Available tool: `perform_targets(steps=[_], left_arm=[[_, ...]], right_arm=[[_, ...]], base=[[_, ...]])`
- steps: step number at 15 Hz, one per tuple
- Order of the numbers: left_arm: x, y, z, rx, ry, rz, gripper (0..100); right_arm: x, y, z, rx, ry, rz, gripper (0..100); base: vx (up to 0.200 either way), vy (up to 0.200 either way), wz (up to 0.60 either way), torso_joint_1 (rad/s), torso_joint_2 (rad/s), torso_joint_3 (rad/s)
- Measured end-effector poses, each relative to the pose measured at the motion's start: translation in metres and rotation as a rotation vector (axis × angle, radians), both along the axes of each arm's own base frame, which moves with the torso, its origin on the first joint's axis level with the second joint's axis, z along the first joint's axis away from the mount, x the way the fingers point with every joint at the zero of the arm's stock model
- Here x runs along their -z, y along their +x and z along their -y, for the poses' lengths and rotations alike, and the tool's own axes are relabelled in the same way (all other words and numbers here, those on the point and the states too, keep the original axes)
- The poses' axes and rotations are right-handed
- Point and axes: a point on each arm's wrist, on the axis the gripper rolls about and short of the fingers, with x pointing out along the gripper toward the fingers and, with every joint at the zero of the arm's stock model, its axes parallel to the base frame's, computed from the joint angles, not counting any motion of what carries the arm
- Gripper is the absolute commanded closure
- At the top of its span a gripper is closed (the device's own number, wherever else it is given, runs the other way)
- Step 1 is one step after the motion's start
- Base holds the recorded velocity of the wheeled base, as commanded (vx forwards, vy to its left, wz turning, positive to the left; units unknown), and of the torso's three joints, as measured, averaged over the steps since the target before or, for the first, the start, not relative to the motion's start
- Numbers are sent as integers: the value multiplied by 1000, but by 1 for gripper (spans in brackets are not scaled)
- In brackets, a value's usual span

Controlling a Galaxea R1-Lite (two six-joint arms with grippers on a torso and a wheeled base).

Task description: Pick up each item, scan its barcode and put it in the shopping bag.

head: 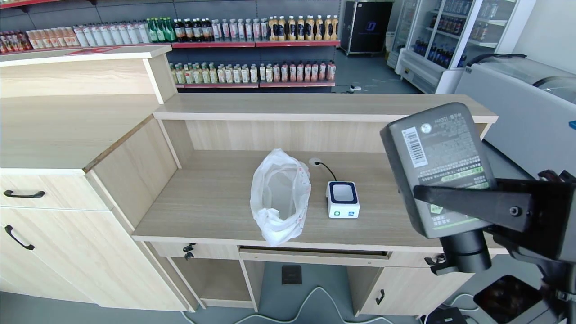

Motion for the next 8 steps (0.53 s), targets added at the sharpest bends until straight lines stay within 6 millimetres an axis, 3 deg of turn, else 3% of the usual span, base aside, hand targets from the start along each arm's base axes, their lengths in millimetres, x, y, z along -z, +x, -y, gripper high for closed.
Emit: perform_targets(steps=[3,8], left_arm=[[0,0,0,0,0,0,0],[0,0,0,0,0,0,0]], right_arm=[[5,-16,-5,-72,-24,51,100],[16,-34,3,-133,-112,-40,100]], base=[[0,0,0,0,0,0],[0,0,0,0,0,0]])
